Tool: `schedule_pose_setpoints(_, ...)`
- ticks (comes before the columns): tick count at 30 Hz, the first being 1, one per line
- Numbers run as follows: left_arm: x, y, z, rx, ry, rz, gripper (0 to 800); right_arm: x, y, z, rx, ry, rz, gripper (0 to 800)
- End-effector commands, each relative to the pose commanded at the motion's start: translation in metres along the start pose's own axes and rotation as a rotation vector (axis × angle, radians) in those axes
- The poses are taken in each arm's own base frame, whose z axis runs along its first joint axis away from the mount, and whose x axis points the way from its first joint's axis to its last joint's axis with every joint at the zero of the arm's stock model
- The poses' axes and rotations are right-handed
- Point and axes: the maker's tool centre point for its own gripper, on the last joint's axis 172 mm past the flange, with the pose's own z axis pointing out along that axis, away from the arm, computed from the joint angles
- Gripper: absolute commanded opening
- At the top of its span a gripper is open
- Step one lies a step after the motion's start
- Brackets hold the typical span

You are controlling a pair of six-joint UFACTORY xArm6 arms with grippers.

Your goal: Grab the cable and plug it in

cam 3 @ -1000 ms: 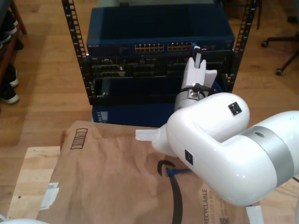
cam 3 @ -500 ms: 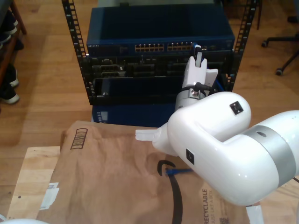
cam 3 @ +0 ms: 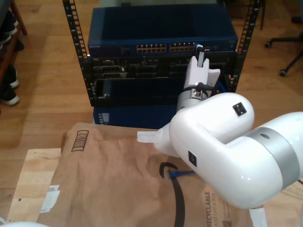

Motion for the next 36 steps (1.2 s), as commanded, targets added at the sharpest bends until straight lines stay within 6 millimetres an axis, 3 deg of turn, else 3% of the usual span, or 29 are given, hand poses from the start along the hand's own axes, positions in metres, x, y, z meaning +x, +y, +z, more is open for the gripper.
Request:
schedule_pose_setpoints(31,0.0000,0.0000,0.0000,0.000,0.000,0.000,799,-0.0051,0.0056,0.0065,-0.017,-0.006,0.013,0)
schedule_pose_setpoints(32,0.0000,0.0000,0.0000,0.000,0.000,0.000,799,-0.0051,0.0056,0.0065,-0.017,-0.006,0.013,20)
schedule_pose_setpoints(36,0.0000,0.0000,0.0000,0.000,0.000,0.000,799,-0.0076,0.0032,0.0053,-0.017,-0.015,0.011,231)
